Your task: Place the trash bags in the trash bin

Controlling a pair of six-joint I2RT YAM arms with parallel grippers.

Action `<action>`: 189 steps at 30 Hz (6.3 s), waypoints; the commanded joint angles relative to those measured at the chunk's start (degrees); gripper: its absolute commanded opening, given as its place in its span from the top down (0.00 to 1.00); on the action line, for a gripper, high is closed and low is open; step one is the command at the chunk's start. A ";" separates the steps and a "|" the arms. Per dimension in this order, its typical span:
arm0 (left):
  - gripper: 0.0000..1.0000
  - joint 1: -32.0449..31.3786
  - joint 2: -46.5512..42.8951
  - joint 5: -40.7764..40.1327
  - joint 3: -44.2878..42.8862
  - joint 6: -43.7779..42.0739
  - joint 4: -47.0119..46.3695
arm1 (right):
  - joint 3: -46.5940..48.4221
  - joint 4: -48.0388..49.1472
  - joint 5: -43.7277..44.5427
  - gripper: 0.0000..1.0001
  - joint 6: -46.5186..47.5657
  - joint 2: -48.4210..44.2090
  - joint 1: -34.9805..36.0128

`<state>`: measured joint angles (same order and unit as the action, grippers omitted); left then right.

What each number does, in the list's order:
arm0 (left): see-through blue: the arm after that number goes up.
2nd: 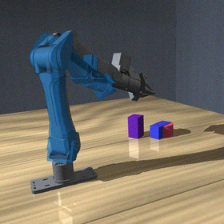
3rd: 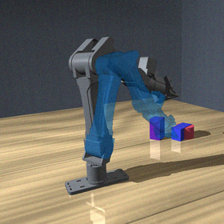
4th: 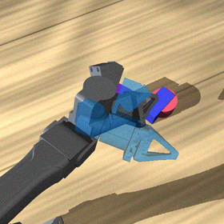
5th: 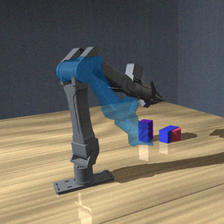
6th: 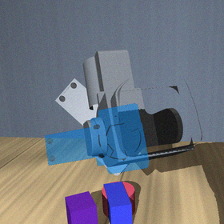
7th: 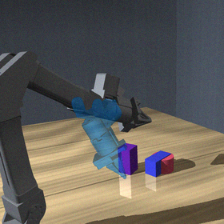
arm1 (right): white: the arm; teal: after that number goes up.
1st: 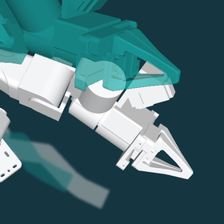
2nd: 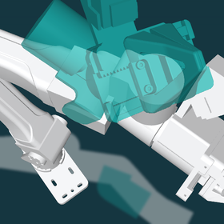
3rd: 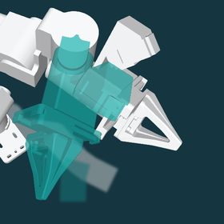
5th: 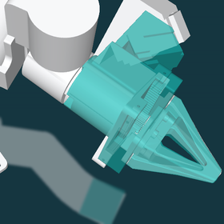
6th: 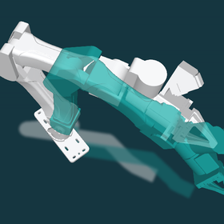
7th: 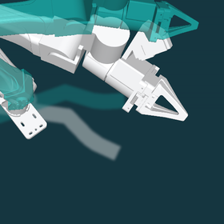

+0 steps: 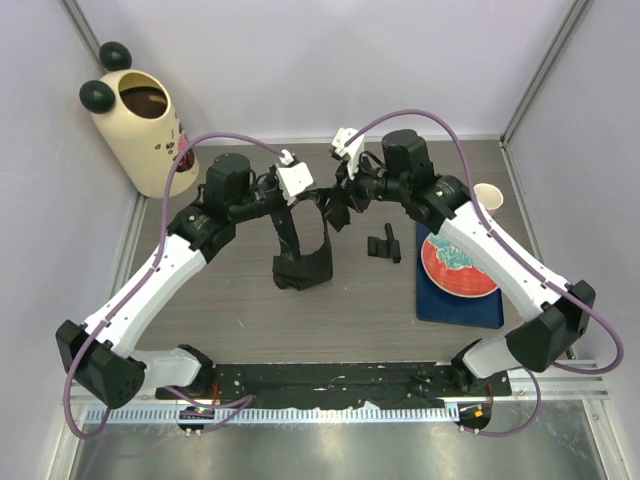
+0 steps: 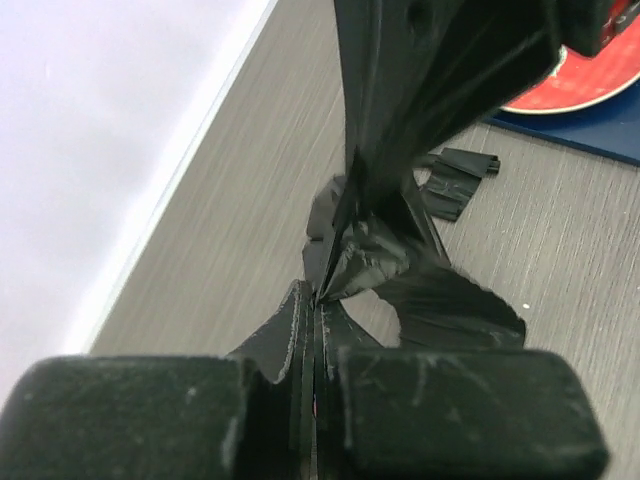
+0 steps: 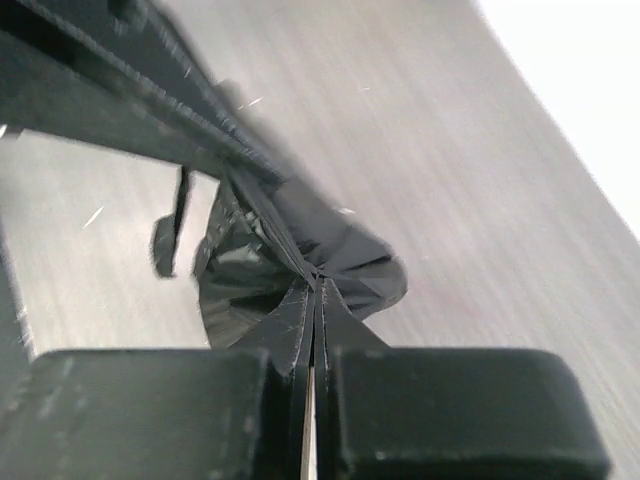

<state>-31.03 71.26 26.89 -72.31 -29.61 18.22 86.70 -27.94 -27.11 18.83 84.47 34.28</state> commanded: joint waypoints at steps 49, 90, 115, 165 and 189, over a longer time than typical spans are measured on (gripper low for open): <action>0.73 1.93 6.17 19.68 -14.70 43.31 -3.71 | -22.89 57.47 -1.63 0.99 -3.27 -15.73 2.54; 0.65 10.81 5.64 39.81 -5.91 75.48 -33.07 | -22.45 54.66 -5.50 0.99 2.70 -15.12 3.60; 1.00 11.24 3.88 36.93 -0.38 78.21 -39.04 | -20.17 51.34 -2.08 0.90 2.18 -12.84 4.57; 1.00 18.11 7.22 34.54 7.72 94.82 -63.21 | -6.71 53.10 -32.74 0.99 -59.90 0.97 -8.71; 0.92 13.98 6.78 35.51 3.41 83.39 -50.55 | -5.31 49.65 -32.56 0.99 -54.43 0.79 -7.04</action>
<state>-16.78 79.57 62.11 -66.63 56.31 -32.88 79.70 20.49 -58.67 -36.95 87.46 26.83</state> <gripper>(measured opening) 0.180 0.054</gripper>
